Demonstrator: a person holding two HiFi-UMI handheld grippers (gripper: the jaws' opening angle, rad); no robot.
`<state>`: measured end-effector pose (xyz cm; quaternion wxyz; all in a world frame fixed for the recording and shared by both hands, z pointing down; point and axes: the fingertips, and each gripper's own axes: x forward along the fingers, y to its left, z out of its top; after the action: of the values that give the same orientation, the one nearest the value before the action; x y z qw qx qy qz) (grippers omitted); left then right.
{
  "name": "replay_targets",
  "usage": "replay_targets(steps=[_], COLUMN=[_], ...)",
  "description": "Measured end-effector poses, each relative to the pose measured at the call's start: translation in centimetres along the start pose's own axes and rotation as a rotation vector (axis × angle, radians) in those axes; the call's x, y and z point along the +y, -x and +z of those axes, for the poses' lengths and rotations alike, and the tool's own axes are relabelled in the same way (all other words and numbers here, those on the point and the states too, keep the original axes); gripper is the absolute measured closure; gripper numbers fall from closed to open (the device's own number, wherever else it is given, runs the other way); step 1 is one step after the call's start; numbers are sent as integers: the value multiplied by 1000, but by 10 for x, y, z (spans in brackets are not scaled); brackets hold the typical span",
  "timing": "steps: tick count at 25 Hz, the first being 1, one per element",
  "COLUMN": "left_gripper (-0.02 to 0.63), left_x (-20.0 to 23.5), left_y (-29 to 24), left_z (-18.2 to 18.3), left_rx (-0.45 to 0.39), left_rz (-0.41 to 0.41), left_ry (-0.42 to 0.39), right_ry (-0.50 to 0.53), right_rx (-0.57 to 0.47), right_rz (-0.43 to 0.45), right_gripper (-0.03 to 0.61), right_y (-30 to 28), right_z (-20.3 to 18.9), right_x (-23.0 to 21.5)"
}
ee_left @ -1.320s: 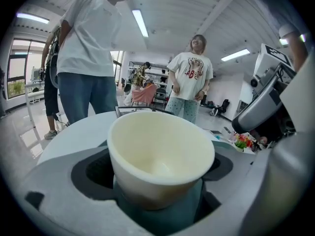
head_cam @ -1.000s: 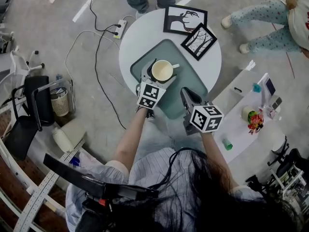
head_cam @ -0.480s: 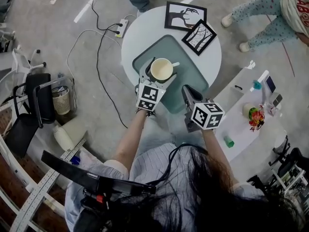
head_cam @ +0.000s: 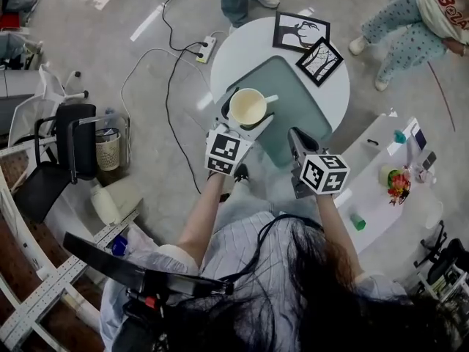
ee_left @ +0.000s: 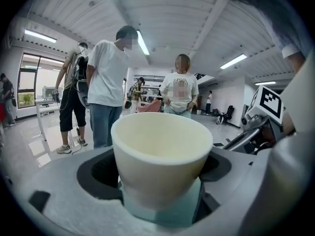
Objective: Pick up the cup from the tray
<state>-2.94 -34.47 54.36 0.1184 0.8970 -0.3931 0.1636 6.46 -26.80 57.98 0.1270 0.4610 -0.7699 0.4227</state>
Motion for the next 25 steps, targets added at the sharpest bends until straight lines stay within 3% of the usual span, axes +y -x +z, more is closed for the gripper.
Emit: replay_targets(steps=[10,25], left_gripper=[152,152], left_x=[-3,-46], left_y=[86,189], left_z=[20,4], left_rx=[-46,-81], left_rz=[-2,-85], left_ry=[-48,-85], right_ry=[32,51], right_rx=[-78,-189], right_rz=[30,-13], right_gripper=[537,537], right_y=[9,49], right_z=[-12,-66], right_x=[64,137])
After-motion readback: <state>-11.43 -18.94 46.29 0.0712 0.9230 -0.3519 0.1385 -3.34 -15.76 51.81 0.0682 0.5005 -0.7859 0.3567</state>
